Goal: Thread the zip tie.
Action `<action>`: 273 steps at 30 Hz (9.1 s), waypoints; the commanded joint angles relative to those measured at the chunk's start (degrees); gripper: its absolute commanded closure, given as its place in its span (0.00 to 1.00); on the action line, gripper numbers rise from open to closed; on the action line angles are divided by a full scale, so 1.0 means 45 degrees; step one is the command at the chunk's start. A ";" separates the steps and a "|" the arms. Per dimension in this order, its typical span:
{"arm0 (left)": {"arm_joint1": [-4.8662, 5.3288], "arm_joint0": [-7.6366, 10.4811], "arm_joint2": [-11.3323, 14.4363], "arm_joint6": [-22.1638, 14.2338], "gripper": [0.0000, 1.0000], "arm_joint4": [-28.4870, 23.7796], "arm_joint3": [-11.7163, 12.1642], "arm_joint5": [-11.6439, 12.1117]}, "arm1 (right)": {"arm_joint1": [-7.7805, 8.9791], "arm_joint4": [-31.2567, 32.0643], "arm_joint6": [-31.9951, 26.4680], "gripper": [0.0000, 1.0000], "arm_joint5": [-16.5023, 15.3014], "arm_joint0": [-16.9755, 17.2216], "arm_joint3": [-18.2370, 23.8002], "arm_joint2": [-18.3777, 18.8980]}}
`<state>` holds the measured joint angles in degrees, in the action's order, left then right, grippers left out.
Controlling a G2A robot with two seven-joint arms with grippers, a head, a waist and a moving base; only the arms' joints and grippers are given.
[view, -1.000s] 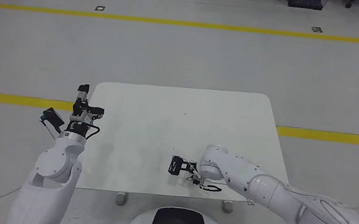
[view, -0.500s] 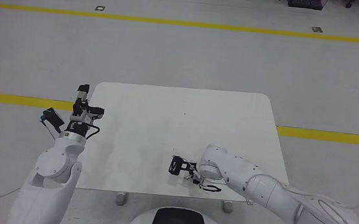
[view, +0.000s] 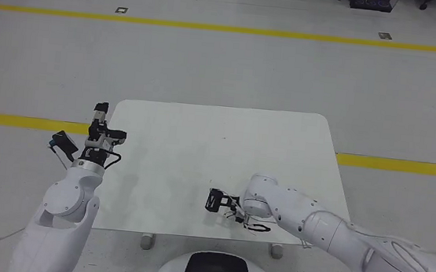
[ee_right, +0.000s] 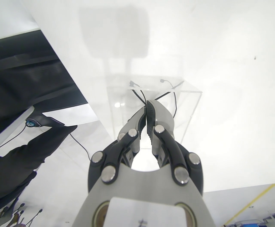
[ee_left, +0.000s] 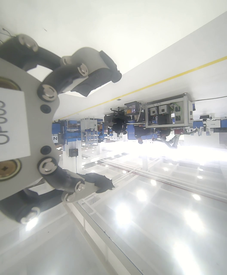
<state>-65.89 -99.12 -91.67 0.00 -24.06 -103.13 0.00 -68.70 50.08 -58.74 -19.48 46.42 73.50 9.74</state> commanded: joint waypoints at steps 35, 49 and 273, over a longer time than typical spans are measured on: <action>0.0000 0.0000 0.0000 0.0000 0.00 0.0000 0.0000 0.0000 | 0.5292 -0.1157 1.0632 1.00 0.0000 0.2850 0.3617 0.2336; 0.0000 0.0000 0.0000 0.0000 0.00 0.0000 0.0000 0.0000 | 0.5161 -0.5663 1.1467 1.00 0.0000 0.3403 0.3182 0.3476; 0.3508 1.2057 1.8207 -0.2808 0.97 2.5337 0.1032 -0.1399 | 0.1533 -1.9095 0.8350 1.00 0.6690 0.5500 0.2639 0.9250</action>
<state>-50.08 -44.87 -9.74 -12.69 89.95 -98.49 -6.46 -61.75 -35.87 -21.07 10.69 71.09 85.40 51.28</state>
